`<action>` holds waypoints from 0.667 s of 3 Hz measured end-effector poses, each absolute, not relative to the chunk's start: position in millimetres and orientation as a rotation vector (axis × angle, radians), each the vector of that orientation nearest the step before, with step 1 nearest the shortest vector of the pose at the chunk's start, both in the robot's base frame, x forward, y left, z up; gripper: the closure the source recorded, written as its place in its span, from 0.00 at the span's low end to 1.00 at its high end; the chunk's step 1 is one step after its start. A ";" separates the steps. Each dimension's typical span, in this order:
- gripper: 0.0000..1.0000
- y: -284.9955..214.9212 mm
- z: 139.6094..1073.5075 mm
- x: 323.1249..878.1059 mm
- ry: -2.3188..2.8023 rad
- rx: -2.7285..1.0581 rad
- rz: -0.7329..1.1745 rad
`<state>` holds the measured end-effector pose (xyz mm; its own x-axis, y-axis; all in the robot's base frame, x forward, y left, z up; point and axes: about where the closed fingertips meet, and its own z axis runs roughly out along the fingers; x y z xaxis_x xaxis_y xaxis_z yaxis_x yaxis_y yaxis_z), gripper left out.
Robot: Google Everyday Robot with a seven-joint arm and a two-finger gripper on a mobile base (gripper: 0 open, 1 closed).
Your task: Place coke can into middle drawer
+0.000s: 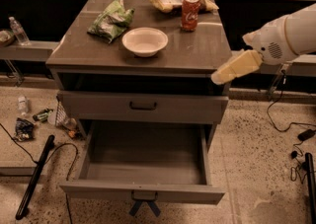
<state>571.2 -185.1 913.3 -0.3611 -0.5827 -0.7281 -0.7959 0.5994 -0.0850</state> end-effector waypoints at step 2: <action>0.00 -187.0 921.4 593.4 2.034 -1.016 0.325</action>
Offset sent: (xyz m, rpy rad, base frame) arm 0.0221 -0.0017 0.0067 0.0288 -0.0644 -0.0492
